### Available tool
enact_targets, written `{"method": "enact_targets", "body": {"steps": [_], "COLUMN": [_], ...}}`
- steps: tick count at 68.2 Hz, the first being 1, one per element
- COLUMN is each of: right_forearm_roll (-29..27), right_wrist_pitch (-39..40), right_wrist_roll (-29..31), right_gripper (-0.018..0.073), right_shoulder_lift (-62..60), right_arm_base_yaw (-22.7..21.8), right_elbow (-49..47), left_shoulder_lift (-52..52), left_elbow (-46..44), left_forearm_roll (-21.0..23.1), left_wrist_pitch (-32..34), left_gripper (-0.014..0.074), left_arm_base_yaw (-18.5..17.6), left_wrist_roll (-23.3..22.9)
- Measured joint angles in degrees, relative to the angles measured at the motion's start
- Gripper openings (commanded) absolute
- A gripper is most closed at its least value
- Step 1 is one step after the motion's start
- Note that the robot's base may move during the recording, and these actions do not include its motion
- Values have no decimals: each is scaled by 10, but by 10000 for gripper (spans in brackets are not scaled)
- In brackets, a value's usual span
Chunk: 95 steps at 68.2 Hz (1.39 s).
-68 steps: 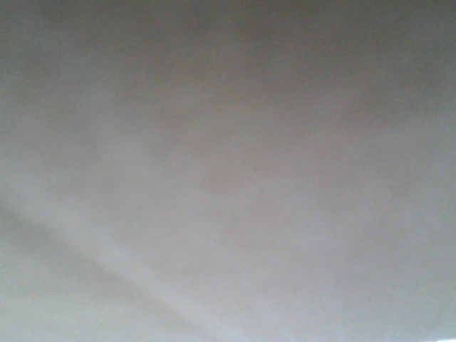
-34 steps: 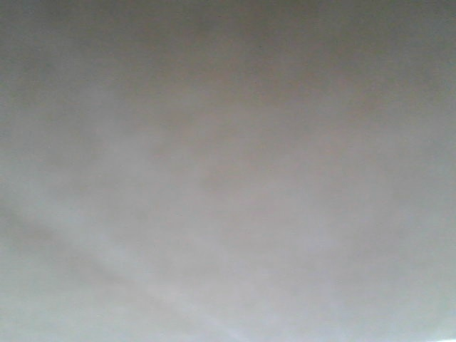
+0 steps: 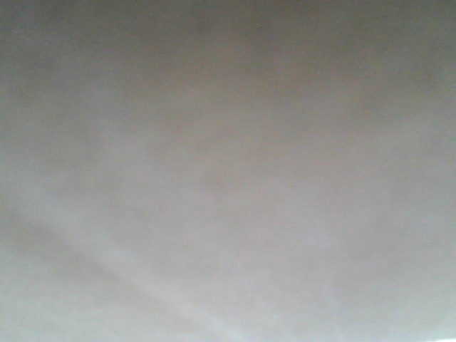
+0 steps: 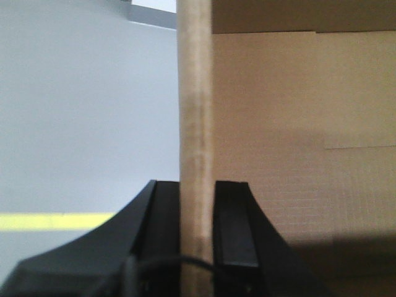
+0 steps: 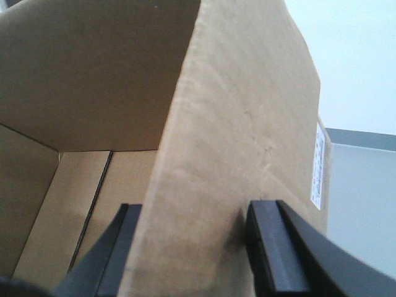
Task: Grab box from left shelf to table start
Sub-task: 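Carry the box with both grippers toward the white table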
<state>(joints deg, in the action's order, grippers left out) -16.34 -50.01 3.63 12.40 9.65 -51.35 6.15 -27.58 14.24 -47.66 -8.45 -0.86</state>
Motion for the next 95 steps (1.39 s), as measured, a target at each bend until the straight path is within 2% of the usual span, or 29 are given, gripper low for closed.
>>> {"method": "enact_targets", "body": {"steps": [95], "right_forearm_roll": [0], "right_wrist_pitch": [-1], "right_wrist_roll": [1], "right_gripper": [58], "right_shoulder_lift": [0], "right_arm_base_yaw": [0], "right_elbow": [0], "left_shoulder_lift": [0], "left_elbow": [0], "left_forearm_roll": [0], "left_wrist_pitch": [0], "left_gripper": [-93], "left_arm_base_yaw": [0], "left_wrist_roll": [0]}}
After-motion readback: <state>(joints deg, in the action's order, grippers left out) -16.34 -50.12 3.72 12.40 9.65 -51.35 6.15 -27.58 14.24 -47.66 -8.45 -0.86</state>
